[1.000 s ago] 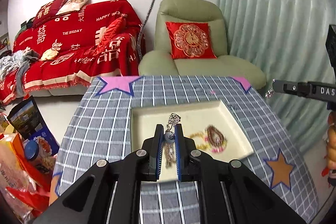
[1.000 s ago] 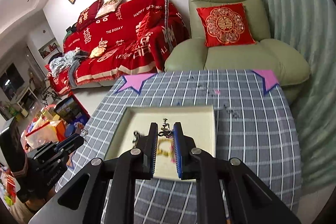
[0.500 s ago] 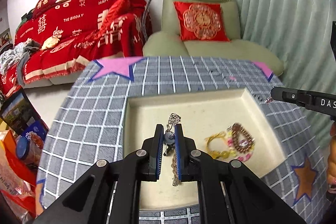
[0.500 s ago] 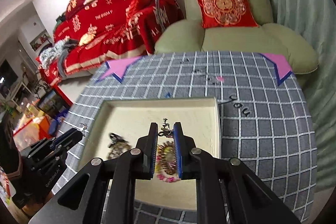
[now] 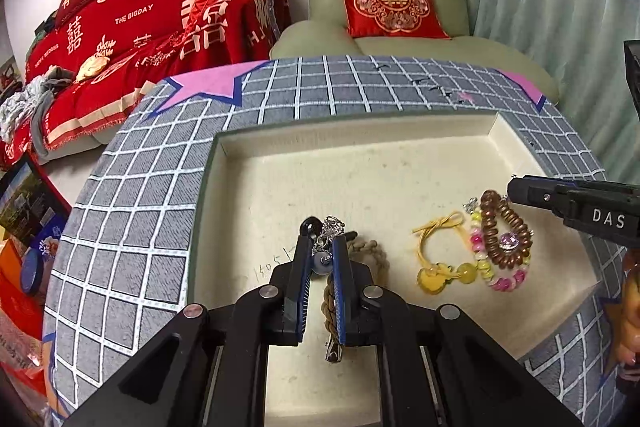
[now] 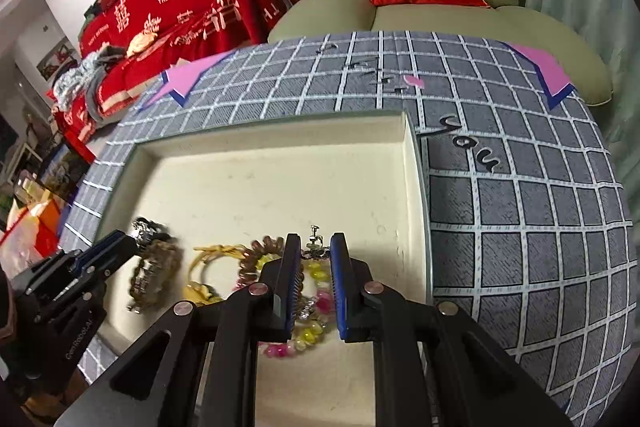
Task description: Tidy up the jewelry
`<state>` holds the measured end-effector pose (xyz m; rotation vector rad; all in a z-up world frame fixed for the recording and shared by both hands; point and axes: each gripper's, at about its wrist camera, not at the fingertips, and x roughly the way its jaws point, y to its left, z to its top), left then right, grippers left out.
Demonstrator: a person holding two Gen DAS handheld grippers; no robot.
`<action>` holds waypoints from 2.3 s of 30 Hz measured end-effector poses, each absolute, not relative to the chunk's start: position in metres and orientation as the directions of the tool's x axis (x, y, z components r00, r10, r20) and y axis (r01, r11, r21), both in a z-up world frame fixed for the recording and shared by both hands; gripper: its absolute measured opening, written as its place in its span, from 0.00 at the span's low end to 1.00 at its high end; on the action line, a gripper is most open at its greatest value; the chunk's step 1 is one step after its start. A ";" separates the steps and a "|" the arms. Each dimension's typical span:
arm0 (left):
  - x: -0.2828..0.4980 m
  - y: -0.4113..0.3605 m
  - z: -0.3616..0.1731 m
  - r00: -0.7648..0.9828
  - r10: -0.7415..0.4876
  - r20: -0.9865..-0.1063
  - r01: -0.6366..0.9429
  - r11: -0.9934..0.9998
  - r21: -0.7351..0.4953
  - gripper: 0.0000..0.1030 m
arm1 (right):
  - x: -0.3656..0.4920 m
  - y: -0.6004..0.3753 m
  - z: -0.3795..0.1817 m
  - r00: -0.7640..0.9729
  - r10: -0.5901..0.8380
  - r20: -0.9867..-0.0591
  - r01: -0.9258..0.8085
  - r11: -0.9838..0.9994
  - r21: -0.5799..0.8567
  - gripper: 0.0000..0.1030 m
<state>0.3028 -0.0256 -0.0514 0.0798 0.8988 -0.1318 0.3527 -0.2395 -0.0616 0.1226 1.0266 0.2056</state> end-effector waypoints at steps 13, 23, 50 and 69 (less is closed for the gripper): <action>0.301 -0.031 -0.060 0.603 -0.062 -0.795 0.152 0.988 0.038 0.19 | 0.351 -0.239 -0.076 0.487 0.231 -0.842 -0.097 0.973 0.211 0.16; 0.296 -0.031 -0.050 0.613 -0.047 -0.789 0.141 0.989 0.051 0.19 | 0.344 -0.251 -0.066 0.495 0.310 -0.812 -0.079 0.946 0.313 0.55; 0.259 -0.020 -0.018 0.657 -0.074 -0.750 0.124 0.992 0.010 0.20 | 0.269 -0.255 -0.026 0.565 0.307 -0.766 -0.050 0.939 0.339 0.71; 0.209 -0.006 -0.018 0.745 -0.028 -0.666 0.074 0.996 0.042 1.00 | 0.214 -0.244 -0.008 0.630 0.238 -0.739 -0.053 0.963 0.265 1.00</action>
